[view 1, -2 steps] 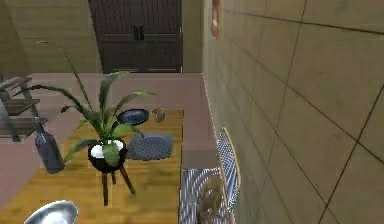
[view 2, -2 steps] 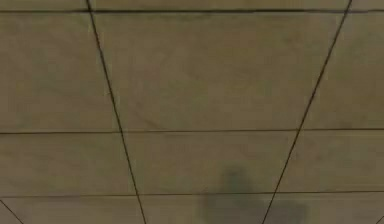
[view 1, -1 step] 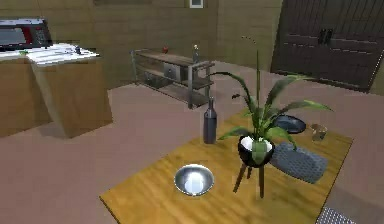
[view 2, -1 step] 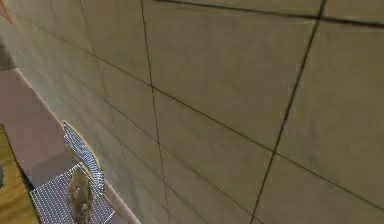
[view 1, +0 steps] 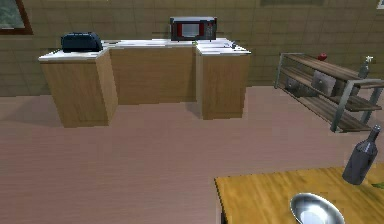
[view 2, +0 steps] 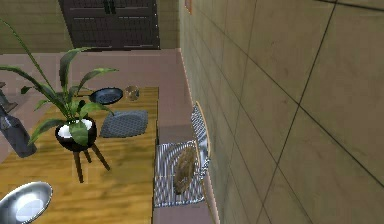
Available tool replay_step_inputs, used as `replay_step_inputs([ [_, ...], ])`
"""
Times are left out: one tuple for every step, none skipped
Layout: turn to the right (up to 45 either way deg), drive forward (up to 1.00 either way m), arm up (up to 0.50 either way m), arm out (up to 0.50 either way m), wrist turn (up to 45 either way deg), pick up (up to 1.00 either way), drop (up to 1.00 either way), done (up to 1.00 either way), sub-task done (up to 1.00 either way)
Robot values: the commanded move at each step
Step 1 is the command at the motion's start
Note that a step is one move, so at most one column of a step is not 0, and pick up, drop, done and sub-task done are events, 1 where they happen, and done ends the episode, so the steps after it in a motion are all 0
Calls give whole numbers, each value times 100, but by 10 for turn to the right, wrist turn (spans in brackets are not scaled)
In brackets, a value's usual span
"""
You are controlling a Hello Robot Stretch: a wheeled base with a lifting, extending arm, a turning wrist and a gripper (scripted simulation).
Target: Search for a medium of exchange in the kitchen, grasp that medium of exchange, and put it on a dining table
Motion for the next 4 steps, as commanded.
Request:
replay_step_inputs([
  [0,0,50,0,0,0,0,0,0],
  [0,0,6,0,0,0,0,0,0],
  [0,0,0,36,0,0,0,0,0],
  [0,0,0,0,450,0,0,0,0],
])
